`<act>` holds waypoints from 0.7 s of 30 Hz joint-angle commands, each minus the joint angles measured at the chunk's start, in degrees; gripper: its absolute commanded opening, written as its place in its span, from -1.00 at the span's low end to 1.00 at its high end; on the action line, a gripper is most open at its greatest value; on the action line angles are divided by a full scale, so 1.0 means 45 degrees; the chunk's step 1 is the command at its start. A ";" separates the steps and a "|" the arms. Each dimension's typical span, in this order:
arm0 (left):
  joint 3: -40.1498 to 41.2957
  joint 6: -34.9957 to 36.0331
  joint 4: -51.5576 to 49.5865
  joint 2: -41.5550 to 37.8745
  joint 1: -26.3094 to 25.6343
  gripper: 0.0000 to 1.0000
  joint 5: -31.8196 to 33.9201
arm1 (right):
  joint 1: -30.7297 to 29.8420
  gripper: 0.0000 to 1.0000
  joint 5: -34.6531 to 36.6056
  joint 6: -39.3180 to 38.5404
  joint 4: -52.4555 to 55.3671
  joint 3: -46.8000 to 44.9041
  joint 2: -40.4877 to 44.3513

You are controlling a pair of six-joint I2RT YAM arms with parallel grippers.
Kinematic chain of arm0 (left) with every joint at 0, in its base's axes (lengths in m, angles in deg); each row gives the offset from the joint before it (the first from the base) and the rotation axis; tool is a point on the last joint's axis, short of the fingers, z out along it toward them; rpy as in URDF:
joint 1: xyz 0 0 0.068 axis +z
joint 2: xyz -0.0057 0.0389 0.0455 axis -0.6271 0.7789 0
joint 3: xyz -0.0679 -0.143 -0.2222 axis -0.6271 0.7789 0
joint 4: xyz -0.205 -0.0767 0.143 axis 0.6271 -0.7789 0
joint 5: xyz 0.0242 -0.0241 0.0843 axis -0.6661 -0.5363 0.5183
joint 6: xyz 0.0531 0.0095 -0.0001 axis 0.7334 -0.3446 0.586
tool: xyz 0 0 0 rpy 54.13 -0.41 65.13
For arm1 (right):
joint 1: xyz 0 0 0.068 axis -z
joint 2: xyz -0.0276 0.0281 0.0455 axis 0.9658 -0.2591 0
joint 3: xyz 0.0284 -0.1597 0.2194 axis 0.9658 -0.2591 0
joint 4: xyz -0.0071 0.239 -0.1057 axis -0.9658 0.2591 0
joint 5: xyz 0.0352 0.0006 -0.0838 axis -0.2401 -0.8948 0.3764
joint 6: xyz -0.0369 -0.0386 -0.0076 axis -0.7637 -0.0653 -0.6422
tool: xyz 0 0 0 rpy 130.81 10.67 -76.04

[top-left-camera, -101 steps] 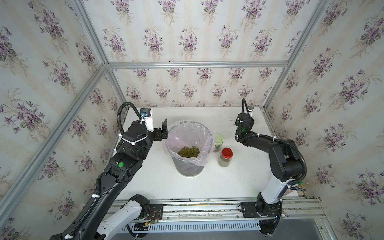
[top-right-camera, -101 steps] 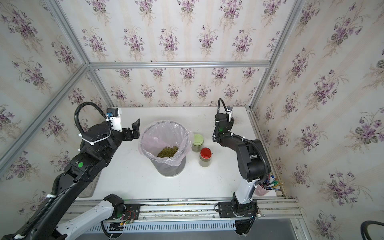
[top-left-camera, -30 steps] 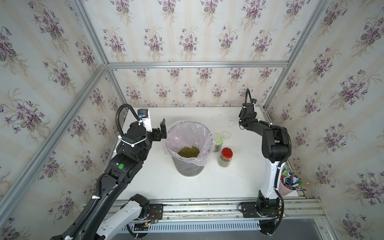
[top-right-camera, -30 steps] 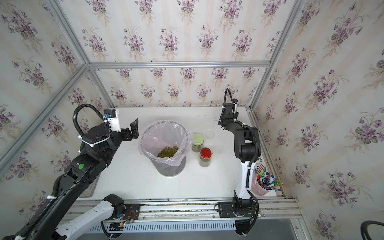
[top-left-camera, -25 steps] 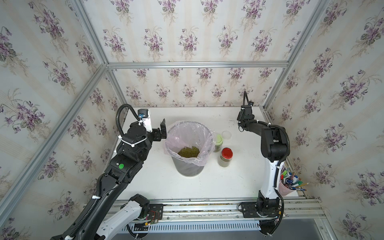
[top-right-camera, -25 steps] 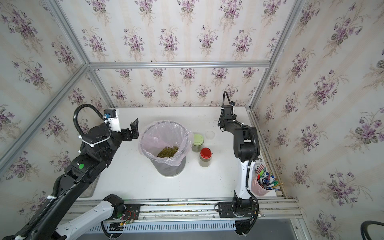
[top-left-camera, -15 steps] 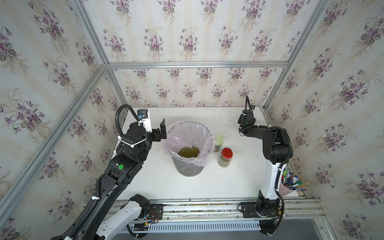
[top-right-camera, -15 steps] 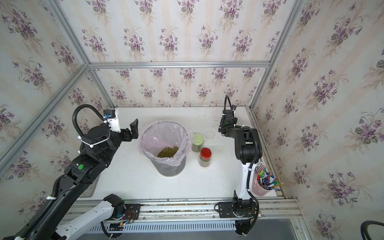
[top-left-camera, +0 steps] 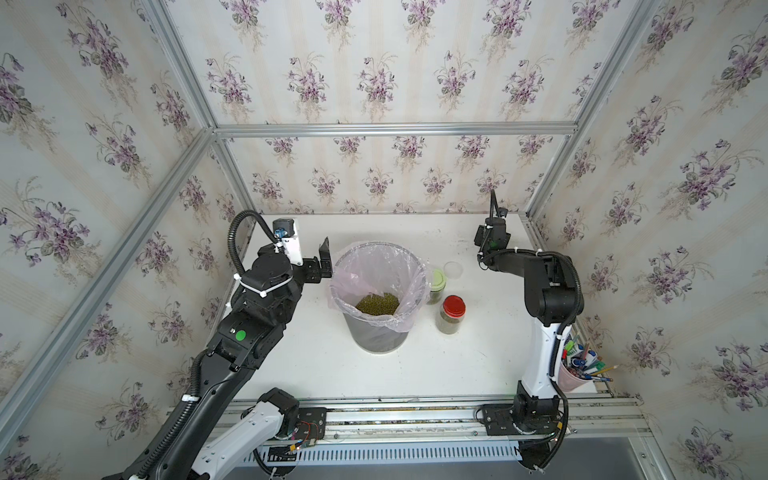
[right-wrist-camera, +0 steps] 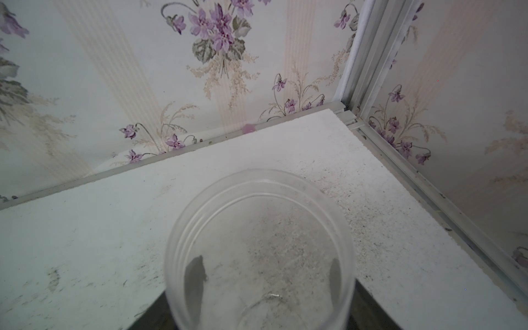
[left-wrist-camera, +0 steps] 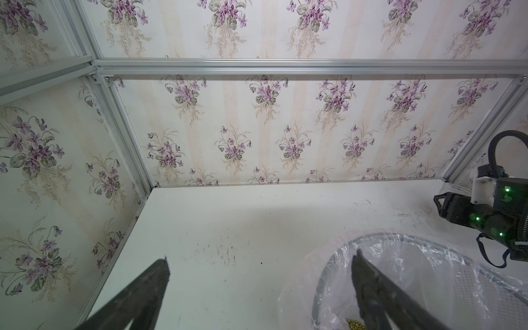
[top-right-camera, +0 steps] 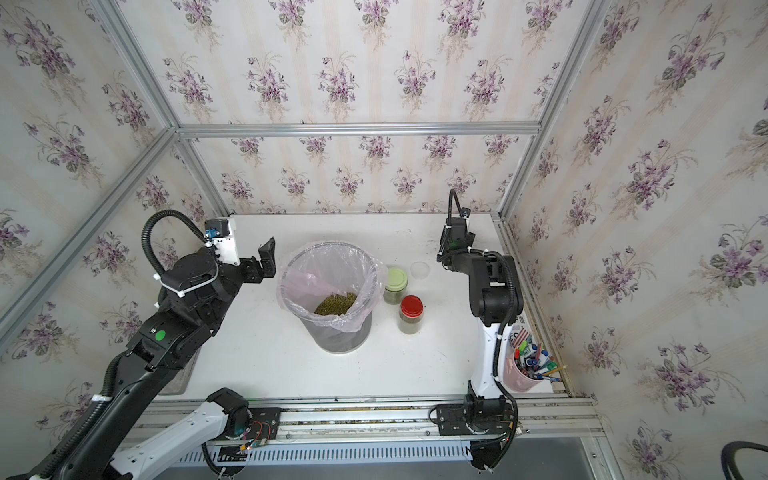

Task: Empty moldy mung beans from jars
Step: Place the jar at the center of the board.

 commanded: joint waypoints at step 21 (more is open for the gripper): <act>0.0052 -0.0190 0.0429 -0.0195 -0.0008 0.99 0.0809 | 0.0010 0.59 -0.0089 0.0911 0.1142 -0.0645 0.0657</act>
